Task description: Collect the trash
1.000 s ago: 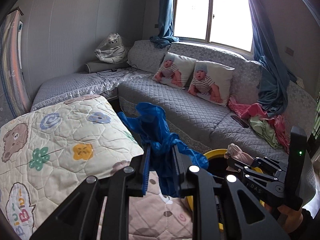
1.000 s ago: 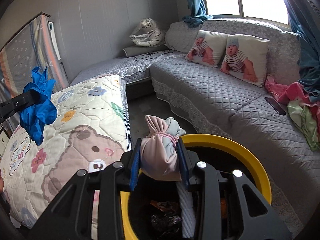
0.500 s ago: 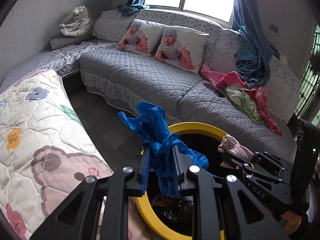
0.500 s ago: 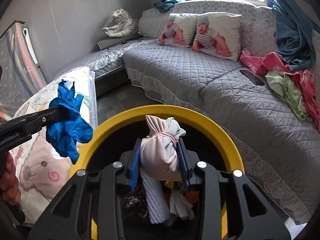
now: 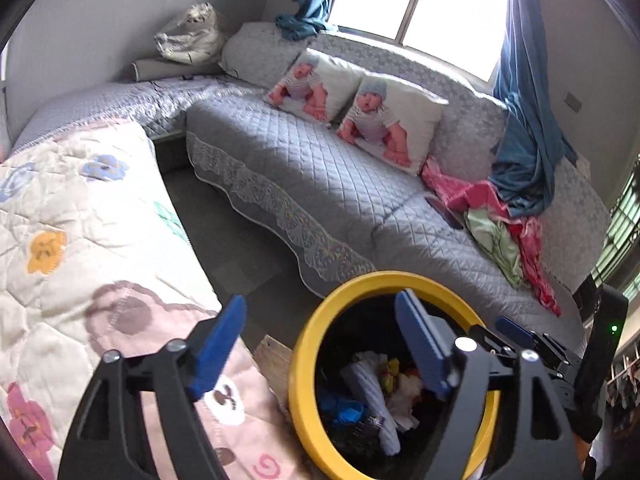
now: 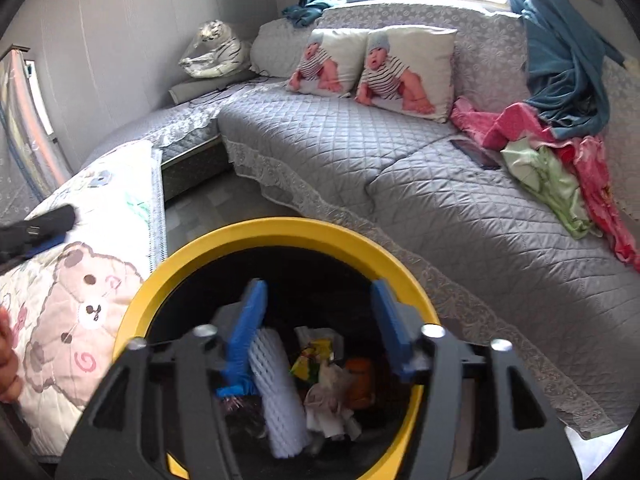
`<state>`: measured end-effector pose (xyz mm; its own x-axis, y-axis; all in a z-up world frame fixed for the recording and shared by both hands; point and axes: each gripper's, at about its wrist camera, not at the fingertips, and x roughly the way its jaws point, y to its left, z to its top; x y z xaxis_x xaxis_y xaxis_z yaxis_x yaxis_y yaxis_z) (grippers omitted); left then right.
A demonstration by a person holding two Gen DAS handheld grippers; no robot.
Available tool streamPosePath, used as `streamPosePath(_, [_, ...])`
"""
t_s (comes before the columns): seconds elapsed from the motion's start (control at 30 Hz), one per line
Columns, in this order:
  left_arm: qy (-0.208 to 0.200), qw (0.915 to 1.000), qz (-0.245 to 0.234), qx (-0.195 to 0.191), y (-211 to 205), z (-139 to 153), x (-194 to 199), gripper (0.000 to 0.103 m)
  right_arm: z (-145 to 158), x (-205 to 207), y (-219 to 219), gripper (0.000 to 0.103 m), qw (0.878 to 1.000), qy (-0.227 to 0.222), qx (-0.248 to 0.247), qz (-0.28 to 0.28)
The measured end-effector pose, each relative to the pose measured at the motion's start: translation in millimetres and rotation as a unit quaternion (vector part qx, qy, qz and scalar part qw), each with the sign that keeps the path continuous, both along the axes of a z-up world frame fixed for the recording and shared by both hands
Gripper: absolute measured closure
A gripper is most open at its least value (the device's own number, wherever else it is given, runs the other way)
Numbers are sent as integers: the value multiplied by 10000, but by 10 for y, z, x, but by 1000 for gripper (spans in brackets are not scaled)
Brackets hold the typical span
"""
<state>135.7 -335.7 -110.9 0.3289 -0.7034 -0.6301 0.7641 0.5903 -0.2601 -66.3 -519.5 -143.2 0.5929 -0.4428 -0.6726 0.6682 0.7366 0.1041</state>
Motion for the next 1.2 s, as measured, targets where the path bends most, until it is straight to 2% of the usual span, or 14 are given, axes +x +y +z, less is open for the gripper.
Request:
streamPosePath(0.1, [-356,9985,334,-251,277,174,19,8,65,25,49,22,9992,87,-327,-195])
streamPosePath(0.2, [-661,9950,651,-378,559,323,59,8,109,113,126,9,9971,149,-668,-317])
streamPosePath(0.37, [-1009,9852,1295,-495,1129,563,150,8,134,360,353,8,9941,233,-1004,-346])
streamPosePath(0.5, [-1394,9722,1802,-537,1689,700,198,8,274,541,736,8,9936,-195,-1110,87])
streamPosePath(0.77, [-1803,9370,2964,-407,2841,727,116,8,699,862,1823,8,9768,-1082,-1387,1218])
streamPosePath(0.9, [-1937,9141,3545,-347,3337,740,33,8,848,953,2298,8,9678,-1281,-1477,1583])
streamPosePath(1.0, [-2133,8949,3914,-202,3582,762,-104,8,941,964,2572,8,9617,-1436,-1609,1689])
streamPosePath(1.2, [-2351,8733,4266,-75,3815,820,-403,8,976,940,2936,8,9553,-1545,-1555,1984])
